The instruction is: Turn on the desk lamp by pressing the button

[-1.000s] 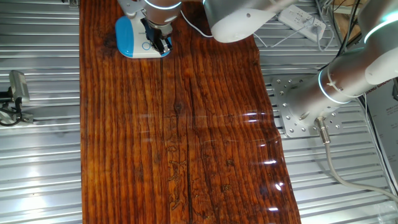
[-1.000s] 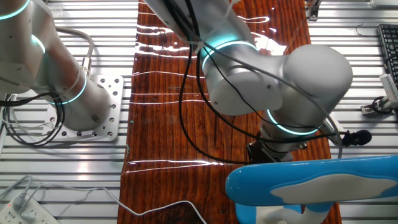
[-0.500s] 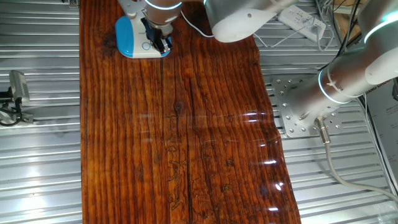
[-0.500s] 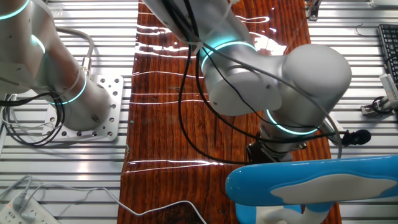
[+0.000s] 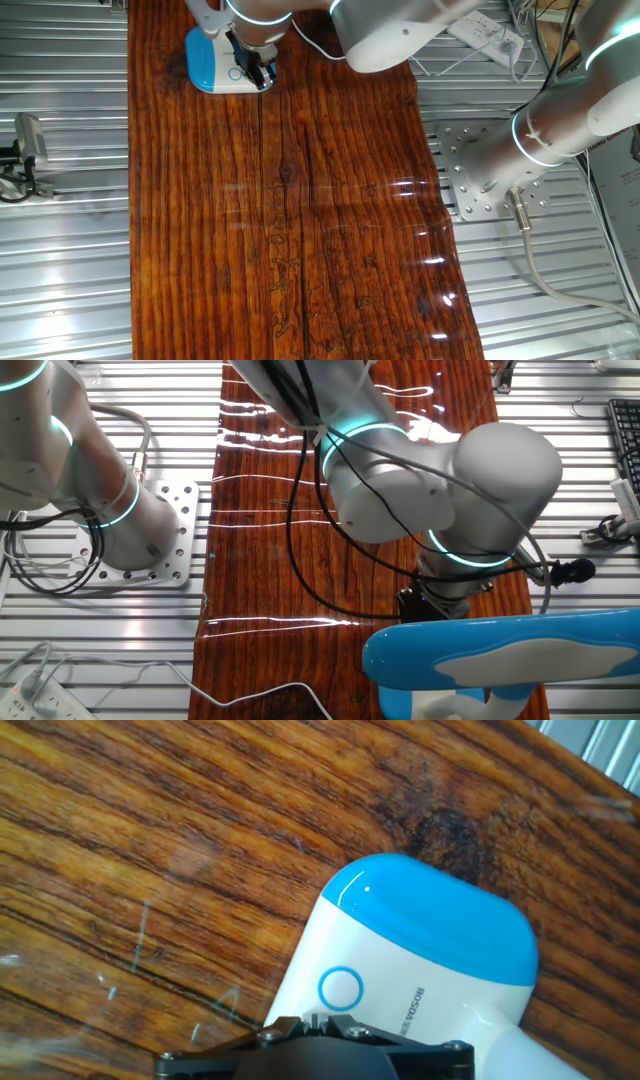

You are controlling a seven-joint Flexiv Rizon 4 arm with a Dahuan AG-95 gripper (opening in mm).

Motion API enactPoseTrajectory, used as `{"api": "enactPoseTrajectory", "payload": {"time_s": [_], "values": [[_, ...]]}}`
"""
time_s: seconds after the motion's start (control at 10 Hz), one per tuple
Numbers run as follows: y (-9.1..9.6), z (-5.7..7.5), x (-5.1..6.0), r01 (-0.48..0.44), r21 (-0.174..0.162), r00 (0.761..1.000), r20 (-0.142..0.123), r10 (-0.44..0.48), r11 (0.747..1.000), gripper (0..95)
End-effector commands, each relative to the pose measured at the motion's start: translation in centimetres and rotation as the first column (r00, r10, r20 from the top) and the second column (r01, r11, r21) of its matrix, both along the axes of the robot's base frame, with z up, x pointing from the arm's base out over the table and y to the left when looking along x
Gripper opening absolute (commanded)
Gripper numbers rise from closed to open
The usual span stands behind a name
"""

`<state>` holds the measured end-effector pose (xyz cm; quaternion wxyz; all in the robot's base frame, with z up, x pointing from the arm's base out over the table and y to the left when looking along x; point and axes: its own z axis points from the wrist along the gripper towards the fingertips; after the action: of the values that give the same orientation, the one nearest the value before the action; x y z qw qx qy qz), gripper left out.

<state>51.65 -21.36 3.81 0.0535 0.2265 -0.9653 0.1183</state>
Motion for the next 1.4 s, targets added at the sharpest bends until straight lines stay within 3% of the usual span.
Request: {"api": "enactPoseTrajectory", "payload": {"time_s": [0.1, 1.0, 1.1, 1.2, 1.4], "values": [[-0.8, -2.8, -0.2, -0.003, -0.036, 1.000, 0.010, 0.003, 0.999, 0.0], [-0.8, -3.2, -0.3, -0.002, -0.052, 1.000, 0.016, 0.003, 0.999, 0.0], [-0.7, -3.4, -0.4, 0.002, -0.049, 1.000, 0.026, -0.001, 0.999, 0.0], [-0.7, -3.7, -0.5, -0.013, -0.048, 0.998, 0.053, 0.015, 0.999, 0.0], [-0.6, -4.0, -0.7, -0.011, -0.052, 0.998, 0.063, 0.015, 0.999, 0.0]]}}
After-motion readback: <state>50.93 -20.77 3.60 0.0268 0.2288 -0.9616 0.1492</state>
